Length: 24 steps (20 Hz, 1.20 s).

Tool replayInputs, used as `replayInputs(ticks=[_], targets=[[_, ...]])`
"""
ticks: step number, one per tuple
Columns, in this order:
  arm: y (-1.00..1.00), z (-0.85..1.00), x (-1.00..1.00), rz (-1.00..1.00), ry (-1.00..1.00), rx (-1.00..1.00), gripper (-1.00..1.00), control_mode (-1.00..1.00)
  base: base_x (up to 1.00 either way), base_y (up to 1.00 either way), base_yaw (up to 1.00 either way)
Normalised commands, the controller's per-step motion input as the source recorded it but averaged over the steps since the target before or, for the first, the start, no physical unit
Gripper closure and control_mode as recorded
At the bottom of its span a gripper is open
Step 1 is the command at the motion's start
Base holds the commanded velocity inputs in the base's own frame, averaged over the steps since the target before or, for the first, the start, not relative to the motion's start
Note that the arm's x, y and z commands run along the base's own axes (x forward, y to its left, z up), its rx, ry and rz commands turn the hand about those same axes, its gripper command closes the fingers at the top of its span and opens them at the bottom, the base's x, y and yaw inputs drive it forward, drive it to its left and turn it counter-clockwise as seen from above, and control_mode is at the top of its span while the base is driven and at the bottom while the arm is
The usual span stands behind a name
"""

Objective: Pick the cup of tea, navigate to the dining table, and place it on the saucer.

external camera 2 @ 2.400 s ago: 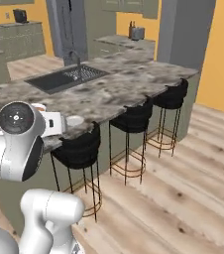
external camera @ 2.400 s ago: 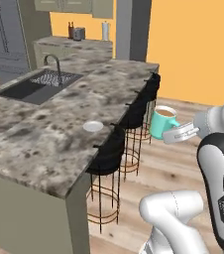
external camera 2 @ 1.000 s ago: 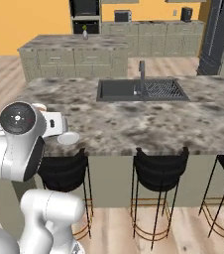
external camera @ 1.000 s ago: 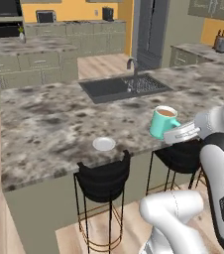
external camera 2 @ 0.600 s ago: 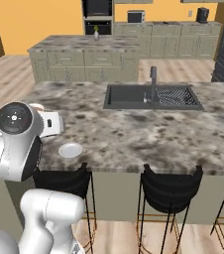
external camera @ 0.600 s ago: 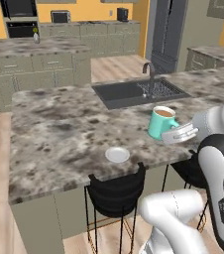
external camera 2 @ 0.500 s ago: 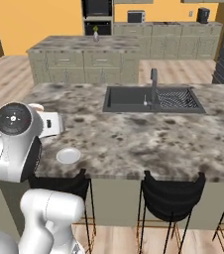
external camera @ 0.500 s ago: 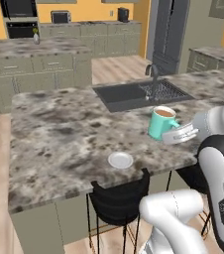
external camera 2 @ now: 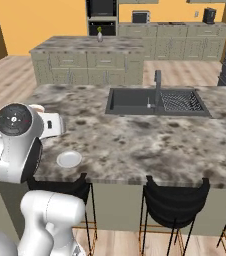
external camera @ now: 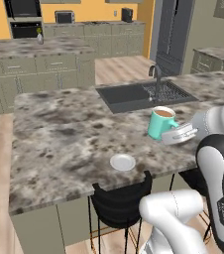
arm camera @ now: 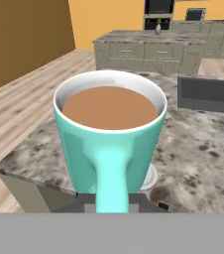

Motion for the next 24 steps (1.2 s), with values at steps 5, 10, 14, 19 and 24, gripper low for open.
replayInputs(ticks=[5, 10, 14, 19, 24], targets=[[0.0, 0.0, 0.0, 0.0, 0.0, 0.0, 1.0, 1.0, 0.0, 0.0, 0.0], [0.0, 0.0, 0.54, 0.04, 0.03, 0.0, 1.0, -1.0, 0.0, 0.0, 0.0], [-0.1, -0.03, 1.0, 0.32, 0.18, -0.02, 1.0, -1.0, 0.0, 0.0, 0.0], [-0.03, -0.37, 1.0, 0.41, 0.04, -0.05, 1.0, -1.0, 0.0, 0.0, 0.0], [-0.17, -0.62, 0.99, 0.4, 0.0, -0.01, 1.0, -1.0, 0.0, 0.0, 0.0]])
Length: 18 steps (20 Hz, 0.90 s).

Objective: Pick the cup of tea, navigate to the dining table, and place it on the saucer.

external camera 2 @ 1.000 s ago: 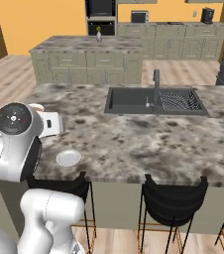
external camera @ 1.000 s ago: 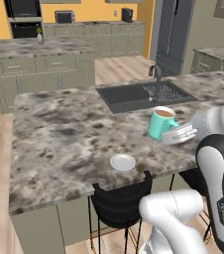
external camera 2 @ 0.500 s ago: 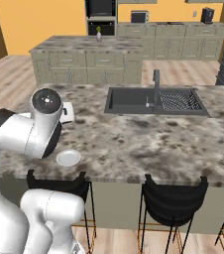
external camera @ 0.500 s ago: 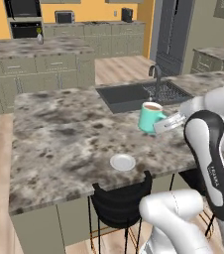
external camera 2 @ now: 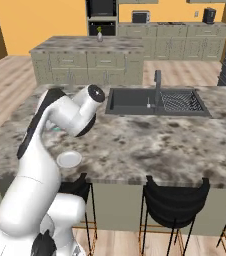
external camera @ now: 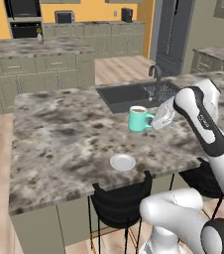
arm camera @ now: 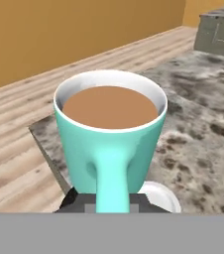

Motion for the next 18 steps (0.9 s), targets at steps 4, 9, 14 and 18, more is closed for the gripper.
replayInputs(ticks=[4, 9, 14, 18], targets=[[-0.05, -0.59, 0.95, 0.4, 0.11, -0.01, 1.0, -1.0, 0.0, 0.0, 0.0], [0.0, -0.01, 0.13, 0.25, 0.24, 0.0, 1.0, -1.0, 0.0, 0.0, 0.0], [-0.01, -0.66, -0.36, 0.07, -0.19, 0.04, 1.0, -1.0, 0.0, 0.0, 0.0], [0.0, -0.99, -0.05, 0.0, -0.35, 0.04, 1.0, -1.0, 0.0, 0.0, 0.0]])
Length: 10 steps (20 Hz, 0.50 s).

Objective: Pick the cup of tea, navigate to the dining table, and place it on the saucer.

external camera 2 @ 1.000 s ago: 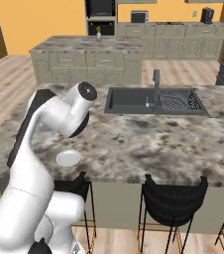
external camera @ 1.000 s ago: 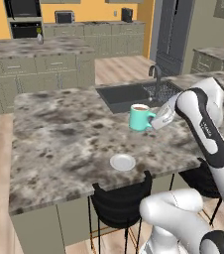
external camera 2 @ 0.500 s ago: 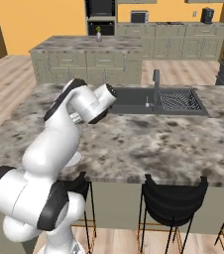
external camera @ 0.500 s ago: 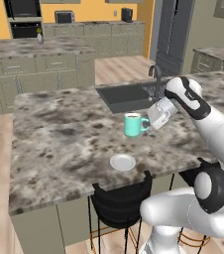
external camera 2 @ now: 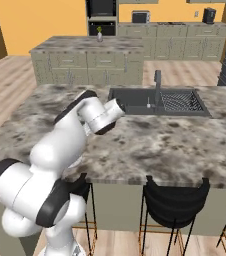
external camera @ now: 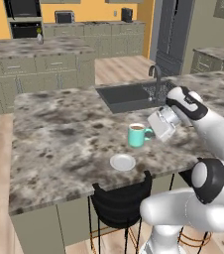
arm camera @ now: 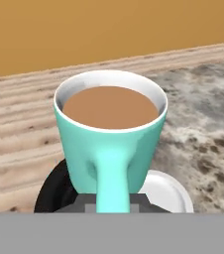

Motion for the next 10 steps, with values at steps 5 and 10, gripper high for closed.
replayInputs(ticks=[5, 10], targets=[[0.0, -0.72, 0.02, 0.0, -0.24, 0.0, 1.0, -1.0, 0.0, 0.0, 0.0], [0.01, -0.26, 0.3, 0.02, -0.07, 0.0, 1.0, -1.0, 0.0, 0.0, 0.0]])
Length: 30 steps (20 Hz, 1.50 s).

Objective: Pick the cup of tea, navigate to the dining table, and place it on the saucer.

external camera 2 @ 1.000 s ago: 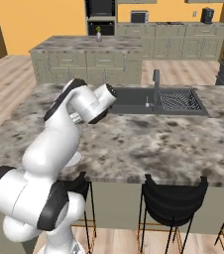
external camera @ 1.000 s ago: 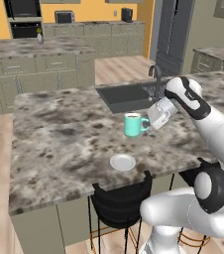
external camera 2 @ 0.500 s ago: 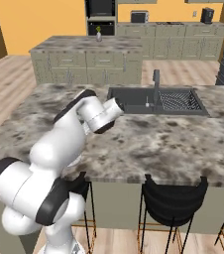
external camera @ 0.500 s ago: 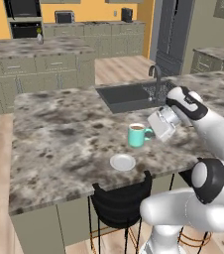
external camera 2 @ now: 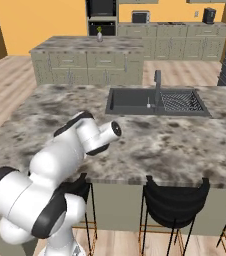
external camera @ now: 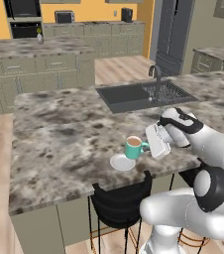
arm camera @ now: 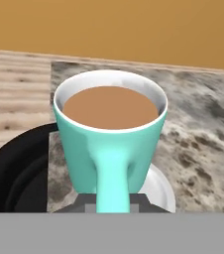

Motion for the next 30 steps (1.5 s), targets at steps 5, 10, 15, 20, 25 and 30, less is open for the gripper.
replayInputs(ticks=[5, 10, 15, 20, 25, 30], targets=[[0.03, -0.18, 0.23, 0.11, 0.01, 0.0, 1.0, -1.0, 0.0, 0.0, 0.0], [0.06, -0.23, 0.44, 0.08, 0.06, 0.0, 1.0, -1.0, 0.0, 0.0, 0.0], [0.02, -0.1, 0.3, 0.04, 0.01, 0.0, 1.0, -1.0, 0.0, 0.0, 0.0], [0.0, -0.12, 0.02, 0.04, 0.02, 0.0, 1.0, -1.0, 0.0, 0.0, 0.0], [0.08, -0.13, 0.0, 0.05, 0.0, 0.0, 1.0, -1.0, 0.0, 0.0, 0.0], [0.18, -0.13, 0.0, 0.07, 0.0, 0.0, 1.0, -1.0, 0.0, 0.0, 0.0]])
